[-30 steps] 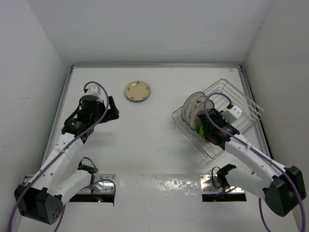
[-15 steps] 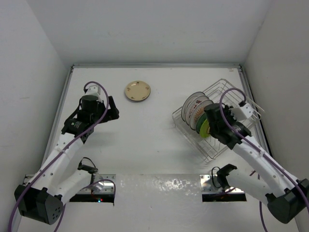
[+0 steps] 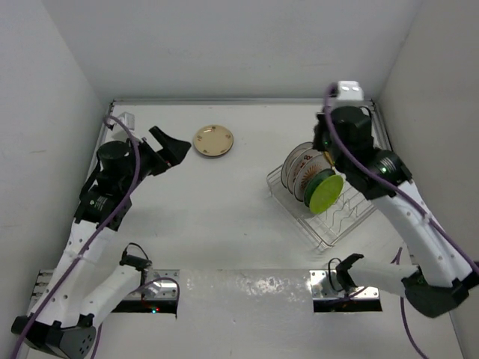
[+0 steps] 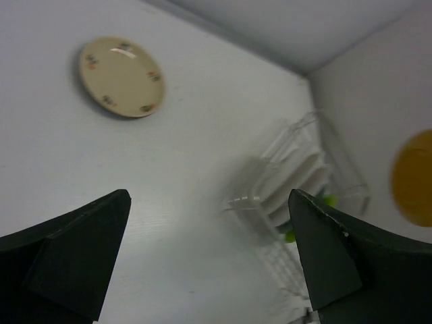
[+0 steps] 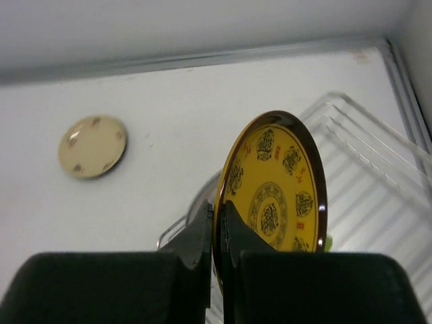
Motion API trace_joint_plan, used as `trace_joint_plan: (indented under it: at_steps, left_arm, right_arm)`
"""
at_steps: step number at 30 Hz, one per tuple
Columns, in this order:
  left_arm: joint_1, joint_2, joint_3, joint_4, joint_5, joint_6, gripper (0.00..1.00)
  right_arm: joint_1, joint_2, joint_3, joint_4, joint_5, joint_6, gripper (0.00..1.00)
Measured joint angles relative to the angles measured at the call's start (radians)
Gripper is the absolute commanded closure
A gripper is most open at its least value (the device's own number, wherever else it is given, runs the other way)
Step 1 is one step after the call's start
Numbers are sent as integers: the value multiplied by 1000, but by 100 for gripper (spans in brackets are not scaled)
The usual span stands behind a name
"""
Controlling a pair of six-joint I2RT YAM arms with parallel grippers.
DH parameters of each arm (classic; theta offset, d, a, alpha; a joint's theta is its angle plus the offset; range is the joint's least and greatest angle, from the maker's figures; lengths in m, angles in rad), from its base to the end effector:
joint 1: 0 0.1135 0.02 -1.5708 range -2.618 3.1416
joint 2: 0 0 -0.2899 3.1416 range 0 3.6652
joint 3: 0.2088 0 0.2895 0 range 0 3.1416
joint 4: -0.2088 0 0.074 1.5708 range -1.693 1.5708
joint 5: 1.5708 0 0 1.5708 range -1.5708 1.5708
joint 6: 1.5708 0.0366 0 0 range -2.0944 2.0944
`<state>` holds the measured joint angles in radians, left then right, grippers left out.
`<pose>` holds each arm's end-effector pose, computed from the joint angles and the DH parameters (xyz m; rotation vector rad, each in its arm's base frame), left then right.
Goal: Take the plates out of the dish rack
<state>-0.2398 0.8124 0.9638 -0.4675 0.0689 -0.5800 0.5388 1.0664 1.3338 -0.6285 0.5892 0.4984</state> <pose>0.1904 -0.0491 0.3916 -0.2798 1.9143 -0.6200 0.2120 0.1031 0.4631 0.3471 1.8390 0.1449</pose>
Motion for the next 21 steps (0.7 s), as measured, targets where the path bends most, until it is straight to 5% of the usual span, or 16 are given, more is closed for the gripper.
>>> trace_joint_plan:
  at_steps: [3,11,21]
  left_arm:
    - [0,-10,10,86,83,-123,0]
    - [0,76,-113,401,352,-449,0]
    - [-1,195,-286,552,546,-606,14]
  right_arm:
    - [103,127,119,-26,-109,-231,100]
    - [526,193,61,-95,-296,-696,100]
    - [611,187,-70,127,-460,-946,100]
